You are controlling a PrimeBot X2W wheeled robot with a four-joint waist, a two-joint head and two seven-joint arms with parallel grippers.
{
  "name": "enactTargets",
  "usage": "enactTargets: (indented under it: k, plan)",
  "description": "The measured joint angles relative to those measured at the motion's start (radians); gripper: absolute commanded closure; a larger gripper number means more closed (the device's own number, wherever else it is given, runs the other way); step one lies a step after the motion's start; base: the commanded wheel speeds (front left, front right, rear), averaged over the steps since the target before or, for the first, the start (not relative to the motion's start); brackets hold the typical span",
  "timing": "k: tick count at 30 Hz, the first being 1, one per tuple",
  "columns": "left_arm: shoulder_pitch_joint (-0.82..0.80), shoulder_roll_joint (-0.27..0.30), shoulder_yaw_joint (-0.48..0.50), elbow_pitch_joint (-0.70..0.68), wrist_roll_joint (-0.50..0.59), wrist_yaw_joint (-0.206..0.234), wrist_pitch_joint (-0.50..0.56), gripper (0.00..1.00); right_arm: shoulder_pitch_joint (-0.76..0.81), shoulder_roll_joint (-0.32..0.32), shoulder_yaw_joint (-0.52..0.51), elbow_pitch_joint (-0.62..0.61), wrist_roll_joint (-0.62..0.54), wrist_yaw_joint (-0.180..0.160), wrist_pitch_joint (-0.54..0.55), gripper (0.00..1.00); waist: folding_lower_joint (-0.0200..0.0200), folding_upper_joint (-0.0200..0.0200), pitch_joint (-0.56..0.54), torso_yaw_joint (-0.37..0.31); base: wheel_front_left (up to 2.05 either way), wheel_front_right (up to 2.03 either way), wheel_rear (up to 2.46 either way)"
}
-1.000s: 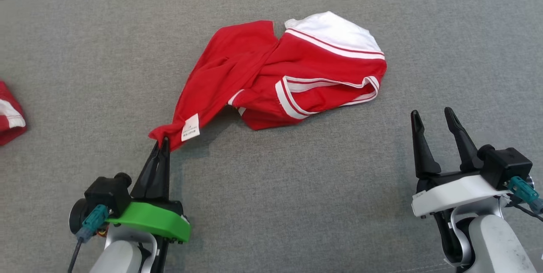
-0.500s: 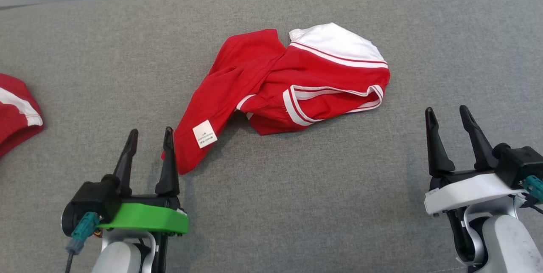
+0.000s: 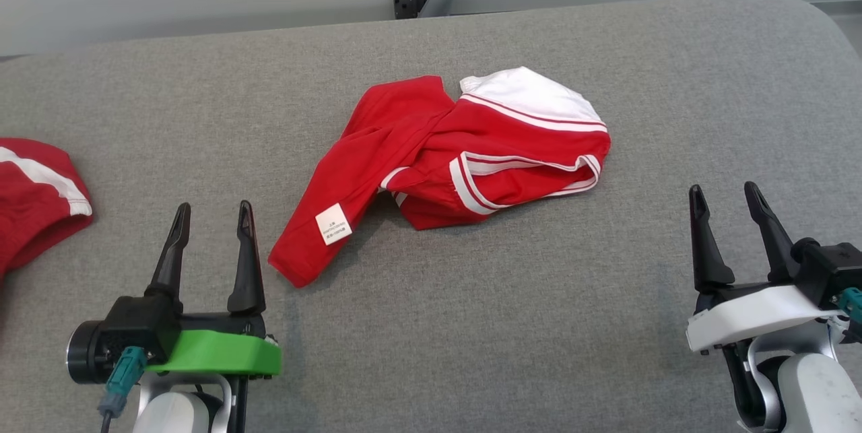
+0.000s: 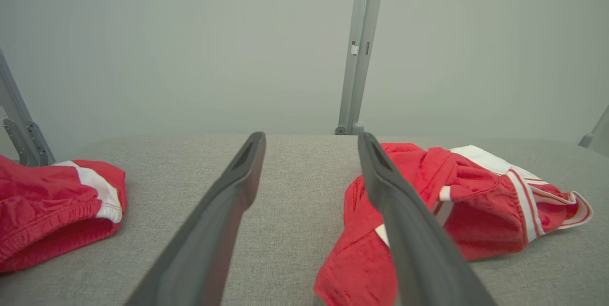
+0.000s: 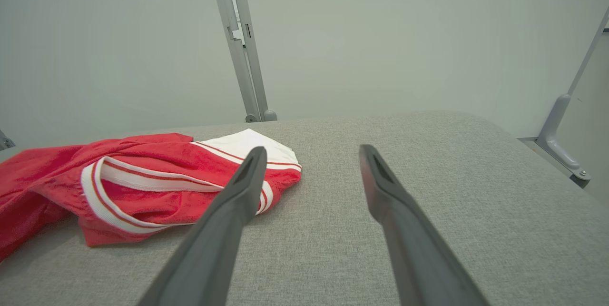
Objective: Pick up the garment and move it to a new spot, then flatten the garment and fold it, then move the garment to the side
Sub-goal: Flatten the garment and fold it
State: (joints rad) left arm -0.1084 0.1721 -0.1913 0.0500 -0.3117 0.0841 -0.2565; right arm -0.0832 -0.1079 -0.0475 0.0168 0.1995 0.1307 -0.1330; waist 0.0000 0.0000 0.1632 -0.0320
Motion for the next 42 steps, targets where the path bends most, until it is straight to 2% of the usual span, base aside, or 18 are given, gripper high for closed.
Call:
enactTargets:
  k: [13, 19, 24, 26, 32, 42]
  plan:
    - [0.015, 0.011, -0.014, -0.005, 0.004, 0.013, 0.024, 0.0, 0.004, -0.006, 0.001, 0.021, 0.006, 0.0, 0.005, 0.0, 0.0, 0.0, -0.013, 0.02, 0.0, 0.0, 0.0]
    - [0.0, 0.01, -0.026, -0.013, 0.004, 0.013, 0.026, 0.0, -0.064, -0.05, -0.031, 0.098, 0.037, 0.0, -0.005, 0.0, 0.0, 0.0, 0.011, 0.047, 0.0, 0.0, 0.0]
    - [-0.037, 0.003, -0.038, -0.011, 0.004, 0.007, 0.025, 0.0, -0.184, -0.115, -0.026, 0.209, 0.079, 0.0, -0.017, 0.0, 0.0, 0.0, 0.055, 0.075, 0.0, 0.0, 0.0]
    - [-0.066, -0.01, -0.054, -0.007, 0.005, 0.001, 0.021, 0.0, -0.272, -0.164, 0.003, 0.293, 0.109, 0.0, -0.023, 0.0, 0.0, 0.0, 0.09, 0.096, 0.0, 0.0, 0.0]
    - [-0.124, -0.038, -0.074, 0.02, 0.006, -0.015, 0.009, 0.0, -0.449, -0.248, 0.117, 0.467, 0.168, 0.0, -0.015, 0.0, 0.0, 0.0, 0.165, 0.148, 0.0, 0.0, 0.0]
    - [-0.16, -0.064, -0.073, 0.058, 0.009, -0.029, -0.001, 0.0, -0.647, -0.329, 0.342, 0.694, 0.326, 0.0, 0.067, 0.0, 0.0001, 0.0, 0.256, 0.227, 0.0, 0.0, 0.0]
